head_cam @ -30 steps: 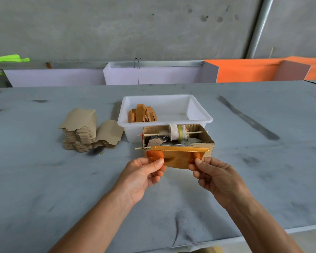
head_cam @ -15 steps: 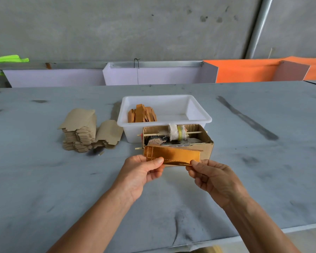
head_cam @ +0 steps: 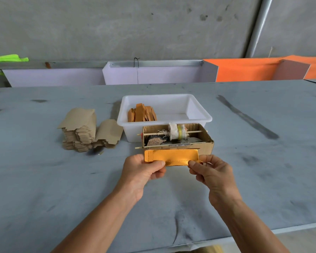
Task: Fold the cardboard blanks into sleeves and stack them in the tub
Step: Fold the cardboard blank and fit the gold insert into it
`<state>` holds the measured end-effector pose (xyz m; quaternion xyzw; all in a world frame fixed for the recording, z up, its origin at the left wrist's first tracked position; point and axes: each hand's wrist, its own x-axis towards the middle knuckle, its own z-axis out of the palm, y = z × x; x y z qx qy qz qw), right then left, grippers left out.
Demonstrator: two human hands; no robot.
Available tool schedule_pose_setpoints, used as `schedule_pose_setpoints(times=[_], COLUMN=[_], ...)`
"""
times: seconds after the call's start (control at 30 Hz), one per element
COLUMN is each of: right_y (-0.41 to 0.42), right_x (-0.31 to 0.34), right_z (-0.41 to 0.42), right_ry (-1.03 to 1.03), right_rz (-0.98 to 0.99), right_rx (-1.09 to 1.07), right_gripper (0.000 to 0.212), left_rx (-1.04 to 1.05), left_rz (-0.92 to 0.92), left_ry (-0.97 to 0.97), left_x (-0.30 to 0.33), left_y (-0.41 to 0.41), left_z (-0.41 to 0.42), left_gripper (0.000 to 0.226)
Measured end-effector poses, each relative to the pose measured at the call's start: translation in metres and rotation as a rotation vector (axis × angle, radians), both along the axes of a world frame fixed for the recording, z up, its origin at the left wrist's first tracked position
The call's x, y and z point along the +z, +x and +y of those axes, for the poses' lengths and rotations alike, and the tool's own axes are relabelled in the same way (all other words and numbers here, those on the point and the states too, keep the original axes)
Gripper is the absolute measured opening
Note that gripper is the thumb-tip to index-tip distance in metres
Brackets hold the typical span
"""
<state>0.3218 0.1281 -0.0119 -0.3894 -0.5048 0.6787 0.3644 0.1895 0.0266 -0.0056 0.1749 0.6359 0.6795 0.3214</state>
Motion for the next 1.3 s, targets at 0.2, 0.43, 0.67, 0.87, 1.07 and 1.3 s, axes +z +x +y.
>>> schedule_pose_setpoints(times=[0.2,0.43,0.67,0.87,1.07,1.3], right_y=[-0.007,-0.018,-0.024,-0.034,-0.03,-0.024], right_x=[0.0,-0.007,-0.017,-0.019,-0.017,-0.019], right_z=[-0.005,-0.011,-0.016,-0.025,-0.022,-0.014], right_ry=[-0.003,-0.026,-0.158,-0.237,-0.215,-0.255], right_rz=[0.111,0.198,0.256,0.273,0.244,0.217], right_rx=[-0.063,-0.071,-0.067,-0.033,-0.042,-0.05], right_gripper=[0.042,0.045,0.048,0.021,0.015,0.008], left_rx=[0.074,0.256,0.281,0.275,0.214,0.161], left_rz=[0.094,-0.119,-0.077,-0.033,-0.039,-0.105], left_ry=[0.09,0.297,0.344,0.384,0.404,0.389], left_x=[-0.005,-0.011,-0.017,-0.018,-0.02,-0.024], left_y=[0.004,0.018,0.025,0.032,0.027,0.02], left_z=[0.002,0.014,0.023,0.026,0.018,0.017], left_gripper=[0.022,0.03,0.027,0.031,0.028,0.005])
